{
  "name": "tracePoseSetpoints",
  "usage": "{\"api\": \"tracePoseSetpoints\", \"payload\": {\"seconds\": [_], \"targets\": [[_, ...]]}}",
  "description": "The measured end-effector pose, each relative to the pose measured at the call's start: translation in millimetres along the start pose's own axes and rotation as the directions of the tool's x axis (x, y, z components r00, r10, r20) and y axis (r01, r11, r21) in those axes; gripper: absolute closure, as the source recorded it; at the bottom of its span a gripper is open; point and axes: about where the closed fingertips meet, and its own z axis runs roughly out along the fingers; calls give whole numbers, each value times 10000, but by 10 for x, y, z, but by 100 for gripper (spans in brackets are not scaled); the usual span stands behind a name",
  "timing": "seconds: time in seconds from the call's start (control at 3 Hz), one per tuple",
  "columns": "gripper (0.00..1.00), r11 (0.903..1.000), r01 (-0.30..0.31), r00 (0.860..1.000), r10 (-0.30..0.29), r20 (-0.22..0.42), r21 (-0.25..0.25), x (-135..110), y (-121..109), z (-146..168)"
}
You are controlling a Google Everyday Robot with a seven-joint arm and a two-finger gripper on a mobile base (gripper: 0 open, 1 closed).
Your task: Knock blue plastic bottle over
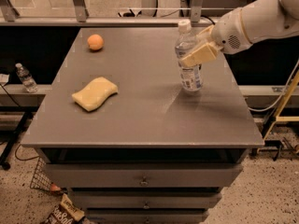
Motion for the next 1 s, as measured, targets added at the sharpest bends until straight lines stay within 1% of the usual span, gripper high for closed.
{"api": "tracePoseSetpoints", "payload": {"seconds": [0.33, 0.67, 1.0], "targets": [[100, 9972, 731, 9838, -693, -1655, 171, 77, -29, -3], [100, 9919, 1266, 9438, -1216, -3073, -37, 171, -32, 45], [100, 9881, 1487, 9106, -1523, -3842, -392, 267, -21, 112]]}}
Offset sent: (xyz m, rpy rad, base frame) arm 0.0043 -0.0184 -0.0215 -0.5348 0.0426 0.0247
